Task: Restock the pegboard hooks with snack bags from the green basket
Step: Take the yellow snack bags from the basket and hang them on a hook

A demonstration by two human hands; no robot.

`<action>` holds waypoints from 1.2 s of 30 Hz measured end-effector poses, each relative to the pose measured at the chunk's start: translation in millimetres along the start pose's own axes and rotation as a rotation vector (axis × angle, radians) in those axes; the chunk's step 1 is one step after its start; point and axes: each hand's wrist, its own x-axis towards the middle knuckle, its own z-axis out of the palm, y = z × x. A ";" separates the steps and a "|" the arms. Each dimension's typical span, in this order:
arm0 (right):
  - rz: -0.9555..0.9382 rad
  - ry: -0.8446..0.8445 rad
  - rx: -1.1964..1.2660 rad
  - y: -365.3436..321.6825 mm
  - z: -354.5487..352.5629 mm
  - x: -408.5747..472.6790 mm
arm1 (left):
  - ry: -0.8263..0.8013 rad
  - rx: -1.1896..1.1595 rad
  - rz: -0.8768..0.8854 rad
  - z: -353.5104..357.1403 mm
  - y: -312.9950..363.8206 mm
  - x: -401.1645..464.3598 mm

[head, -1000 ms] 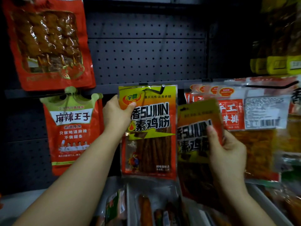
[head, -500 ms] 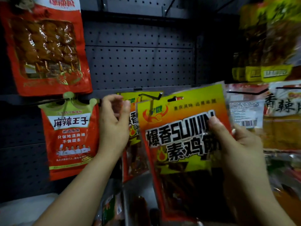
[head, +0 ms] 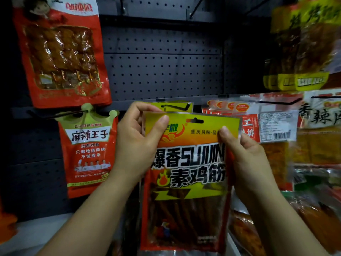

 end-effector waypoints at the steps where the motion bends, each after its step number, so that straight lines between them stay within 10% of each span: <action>1: -0.027 -0.019 0.015 -2.9 2.8 1.1 | 0.016 -0.008 0.020 -1.3 2.8 0.5; 24: -0.131 0.034 -0.100 12.6 17.7 32.5 | 0.011 -0.073 -0.143 -12.5 -22.4 1.6; 36: 0.025 0.023 -0.346 79.9 7.4 71.2 | 0.052 0.362 -0.299 -12.3 -95.9 6.2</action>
